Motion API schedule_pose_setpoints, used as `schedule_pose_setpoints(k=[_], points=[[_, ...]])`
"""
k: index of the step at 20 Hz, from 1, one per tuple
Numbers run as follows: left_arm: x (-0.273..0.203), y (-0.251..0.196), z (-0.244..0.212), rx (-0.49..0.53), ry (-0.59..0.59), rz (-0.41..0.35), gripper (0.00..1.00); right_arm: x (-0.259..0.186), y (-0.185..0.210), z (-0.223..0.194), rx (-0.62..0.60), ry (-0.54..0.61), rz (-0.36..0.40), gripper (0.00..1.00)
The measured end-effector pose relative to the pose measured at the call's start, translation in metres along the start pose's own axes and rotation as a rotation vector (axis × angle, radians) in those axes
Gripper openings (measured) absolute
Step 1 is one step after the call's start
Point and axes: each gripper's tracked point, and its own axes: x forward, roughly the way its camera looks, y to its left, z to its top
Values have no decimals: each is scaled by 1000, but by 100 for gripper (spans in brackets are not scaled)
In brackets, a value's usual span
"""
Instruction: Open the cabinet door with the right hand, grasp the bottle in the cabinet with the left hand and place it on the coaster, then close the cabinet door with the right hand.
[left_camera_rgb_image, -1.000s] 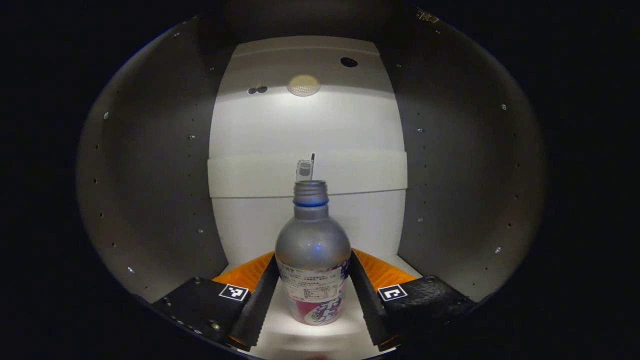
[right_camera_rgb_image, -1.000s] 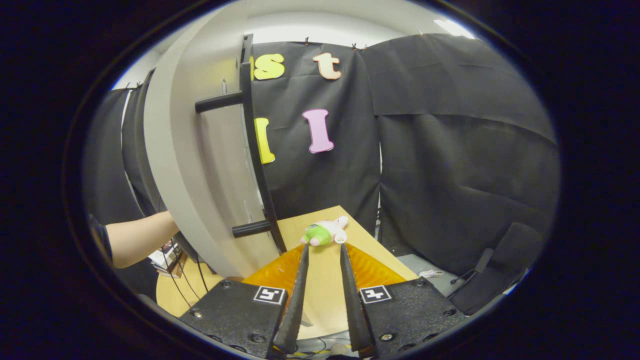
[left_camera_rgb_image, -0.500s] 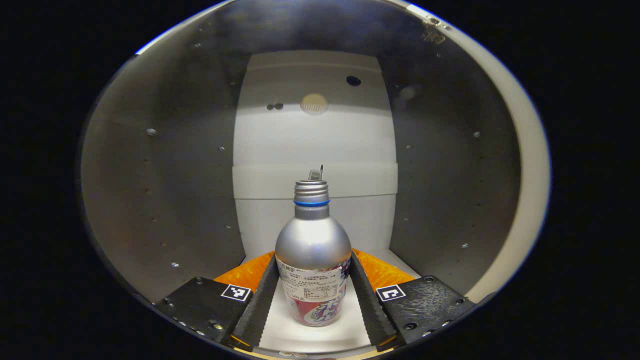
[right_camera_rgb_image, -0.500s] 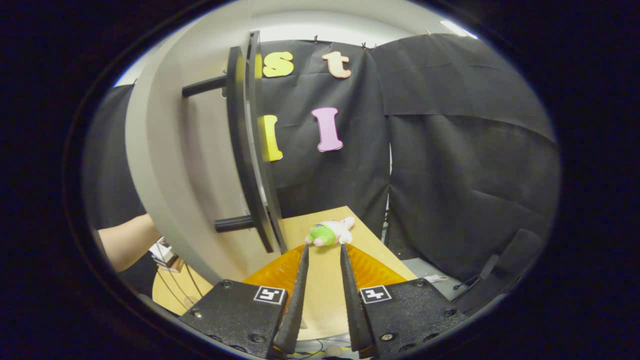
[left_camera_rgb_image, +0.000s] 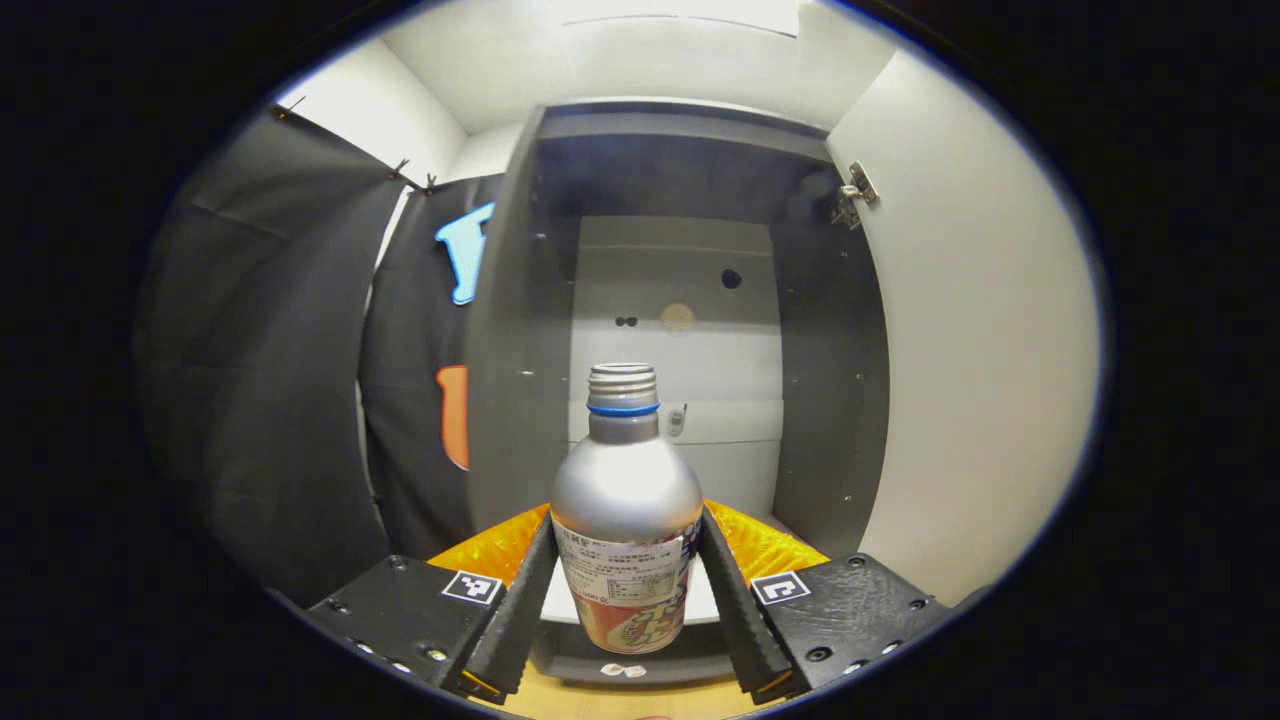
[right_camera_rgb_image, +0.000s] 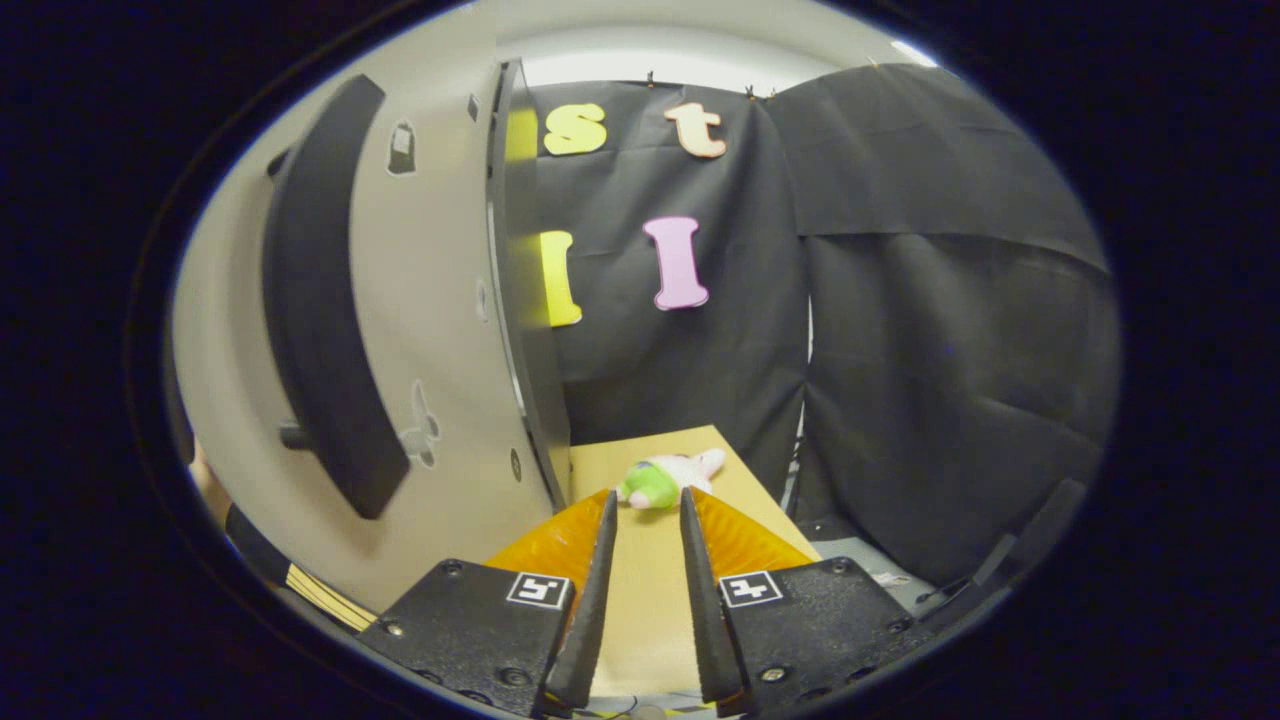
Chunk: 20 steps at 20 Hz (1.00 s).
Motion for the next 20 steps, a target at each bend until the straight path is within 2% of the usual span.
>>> schedule_pose_setpoints(k=[5, 6, 8, 10, 13, 17, 20], points=[[-70, 57, -27, 21, 6, 98, 76, 26, -18, -19, 55, 72, 9, 41], [-83, 69, -35, 19, 9, 117, 82, 28, -22, -24, 54, 84, -2, 41], [-106, 92, -49, 23, 2, 146, 76, 31, -25, -35, 56, 106, -31, 39], [-127, 109, -68, 54, -10, 152, 76, 32, -31, -52, 76, 143, -67, 41], [-156, 127, -123, 57, 11, 137, 75, 30, -39, -93, 174, 234, -129, 39], [-178, 157, -206, 34, 79, 148, 76, 19, -55, -146, 215, 314, -229, 41], [-178, 179, -269, -6, 124, 175, 76, 12, -68, -180, 154, 352, -297, 41]])
